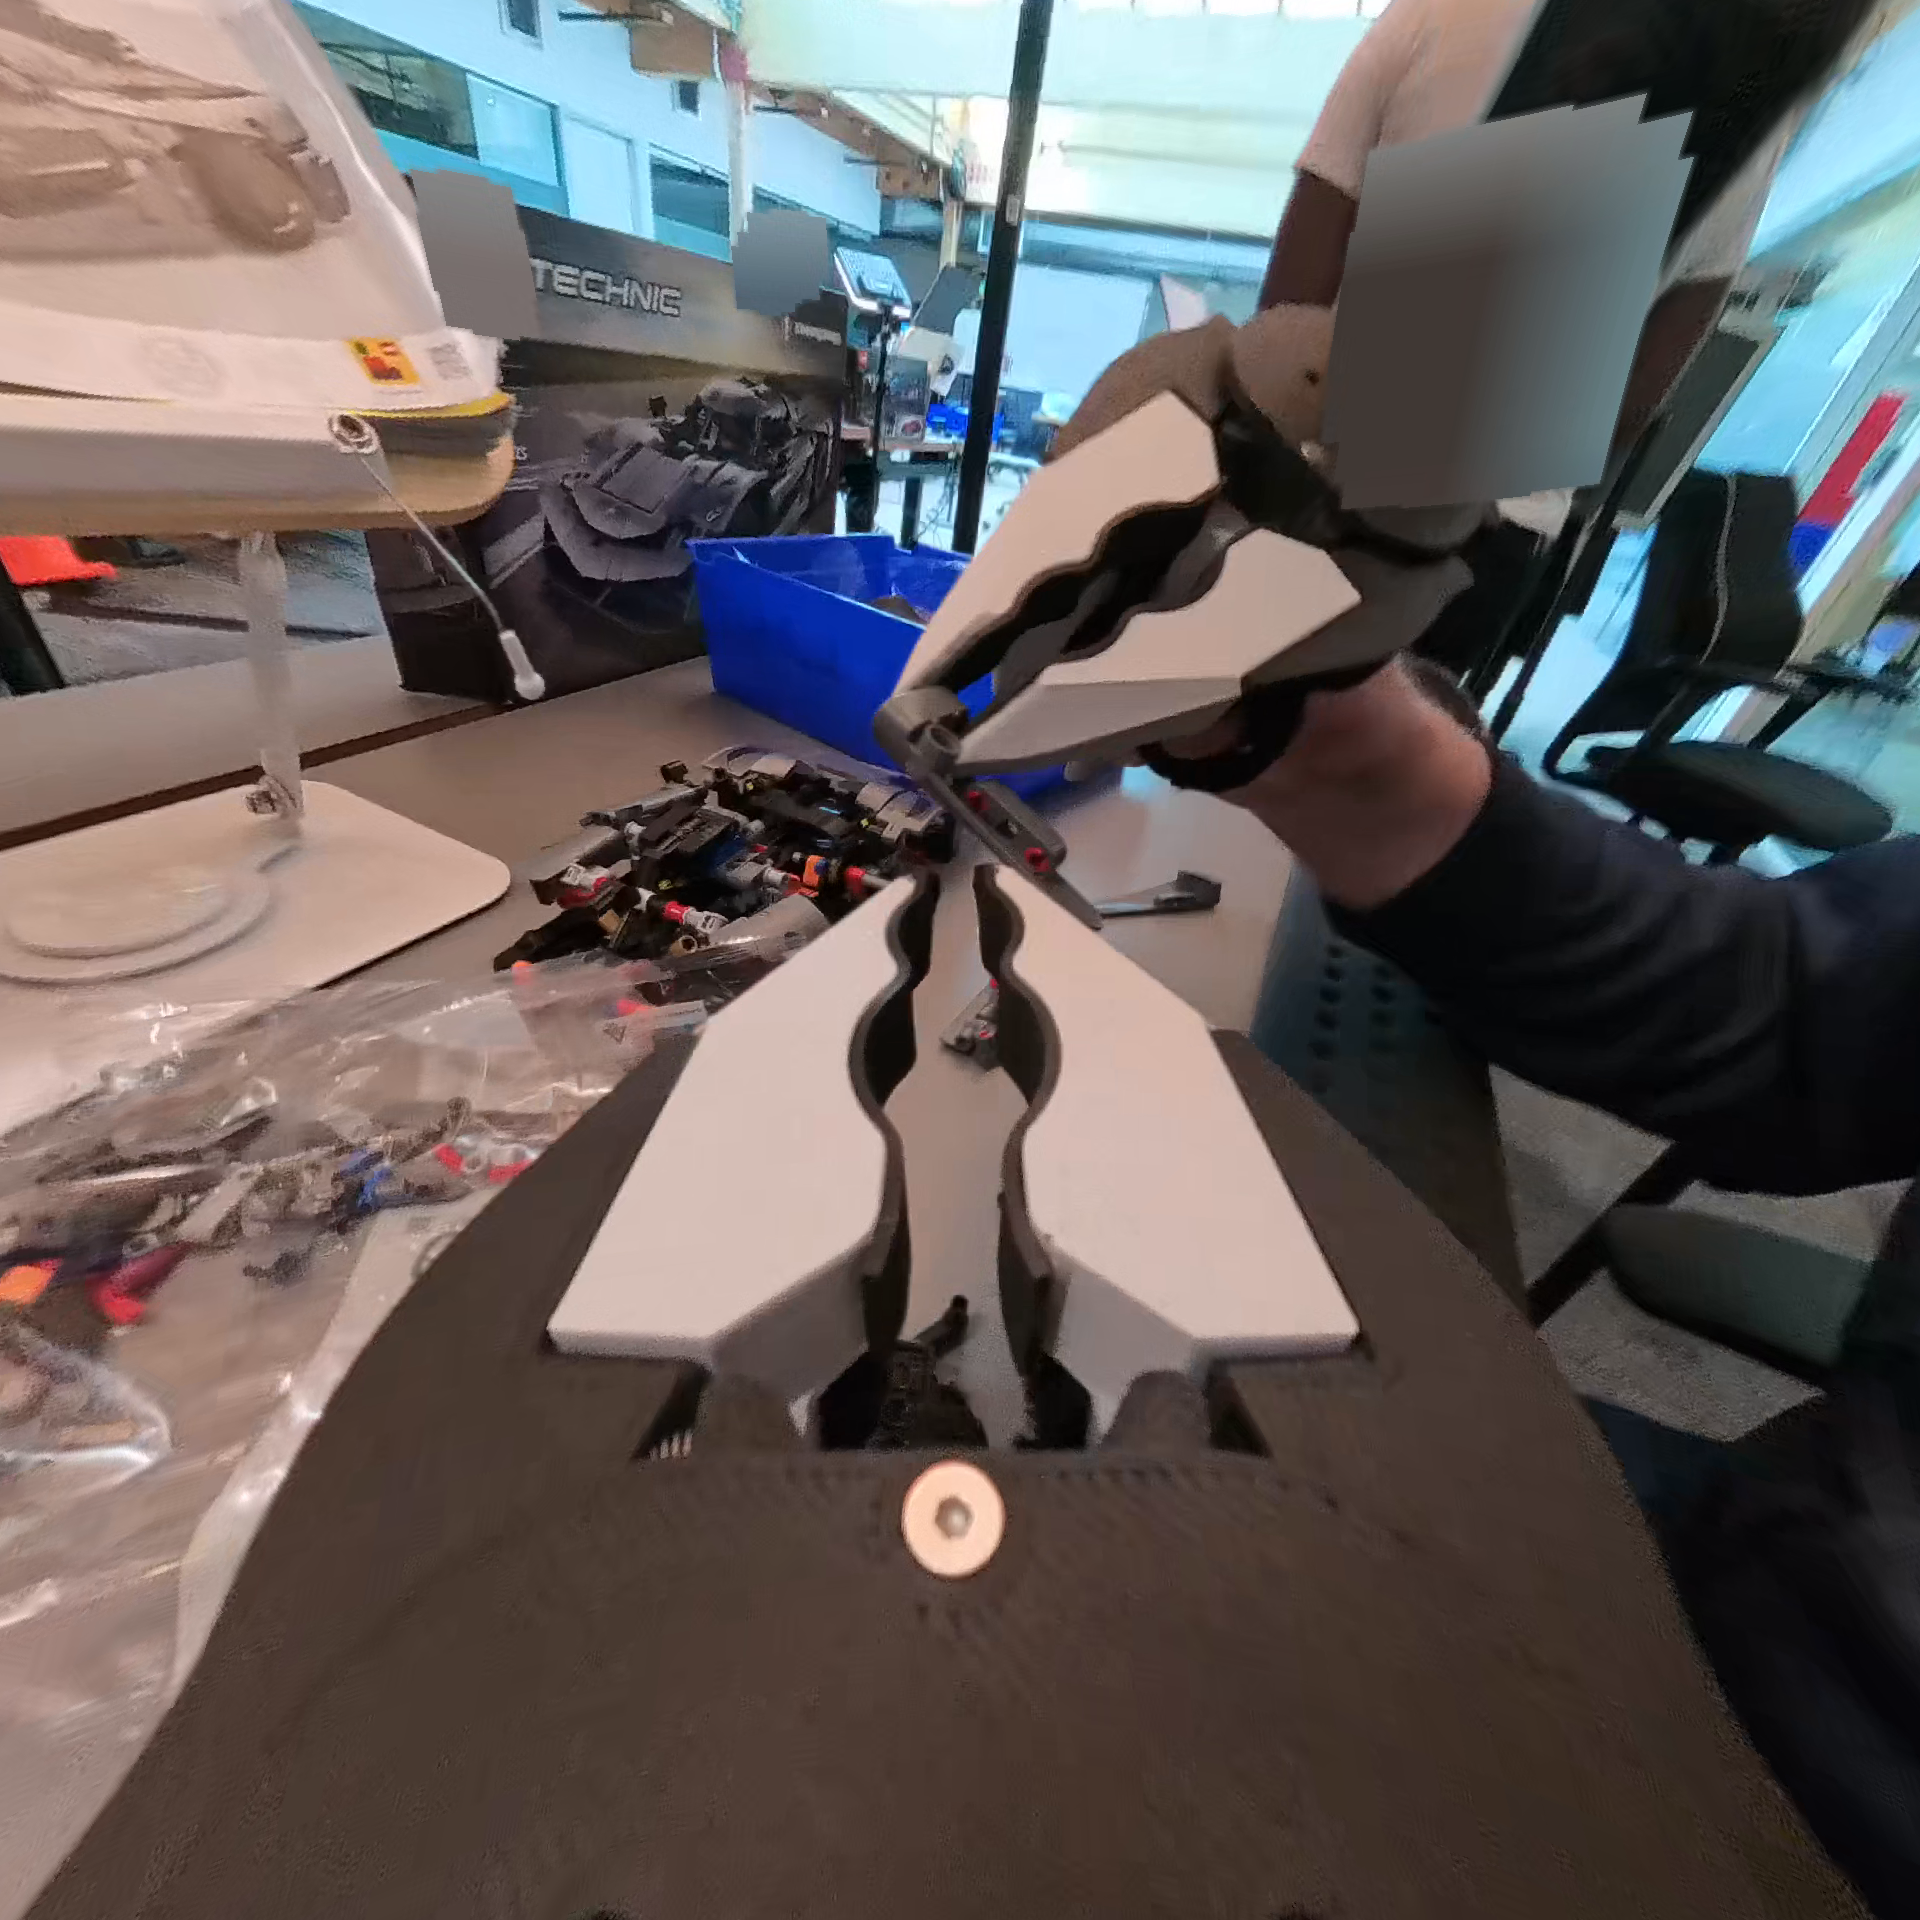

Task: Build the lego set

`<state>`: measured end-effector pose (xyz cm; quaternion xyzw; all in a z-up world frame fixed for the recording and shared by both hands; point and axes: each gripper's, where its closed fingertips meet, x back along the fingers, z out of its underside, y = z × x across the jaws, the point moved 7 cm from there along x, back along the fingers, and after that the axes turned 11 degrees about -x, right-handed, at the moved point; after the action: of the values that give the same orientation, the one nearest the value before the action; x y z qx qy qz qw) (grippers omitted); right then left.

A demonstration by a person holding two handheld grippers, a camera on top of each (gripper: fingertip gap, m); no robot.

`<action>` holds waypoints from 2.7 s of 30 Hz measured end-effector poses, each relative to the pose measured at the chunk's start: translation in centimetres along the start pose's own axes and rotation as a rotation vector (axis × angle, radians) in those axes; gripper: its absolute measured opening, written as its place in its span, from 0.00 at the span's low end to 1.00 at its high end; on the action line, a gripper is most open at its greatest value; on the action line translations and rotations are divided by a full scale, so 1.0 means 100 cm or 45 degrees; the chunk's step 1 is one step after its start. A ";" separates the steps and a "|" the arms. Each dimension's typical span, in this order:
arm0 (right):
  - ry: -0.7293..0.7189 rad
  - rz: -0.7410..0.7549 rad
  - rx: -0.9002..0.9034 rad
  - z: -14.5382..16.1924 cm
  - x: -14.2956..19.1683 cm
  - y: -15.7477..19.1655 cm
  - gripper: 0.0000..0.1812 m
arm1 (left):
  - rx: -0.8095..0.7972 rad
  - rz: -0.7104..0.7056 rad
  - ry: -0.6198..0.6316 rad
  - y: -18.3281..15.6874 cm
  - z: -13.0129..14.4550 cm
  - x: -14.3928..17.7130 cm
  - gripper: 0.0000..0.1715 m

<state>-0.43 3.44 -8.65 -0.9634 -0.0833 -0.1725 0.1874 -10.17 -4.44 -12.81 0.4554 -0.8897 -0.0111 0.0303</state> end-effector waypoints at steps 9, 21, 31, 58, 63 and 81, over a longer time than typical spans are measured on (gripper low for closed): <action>-0.068 -0.027 0.119 -0.015 -0.003 0.011 0.03 | 0.166 0.179 -0.174 -0.002 -0.007 0.005 0.04; -0.130 0.008 -0.560 -0.010 -0.016 0.010 0.07 | -0.325 -0.414 -0.083 -0.002 -0.022 0.015 0.00; -0.300 -0.135 -0.936 -0.005 -0.022 0.004 0.05 | -0.741 -0.744 0.174 -0.011 -0.024 0.005 0.00; -0.323 -0.047 -0.772 -0.004 -0.021 0.014 0.10 | -0.537 -0.765 0.041 -0.006 -0.027 0.011 0.00; -0.295 0.056 -0.737 -0.006 -0.027 0.016 0.08 | -0.452 -0.699 -0.041 -0.009 -0.027 0.006 0.00; -0.144 0.191 -0.379 -0.009 -0.012 0.019 0.04 | -0.288 -0.485 -0.157 -0.010 -0.027 0.002 0.00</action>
<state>-1.37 1.25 -8.95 -0.9922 0.0047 -0.1139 0.0502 -9.27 -5.14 -10.14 0.6074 -0.7809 -0.1439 0.0241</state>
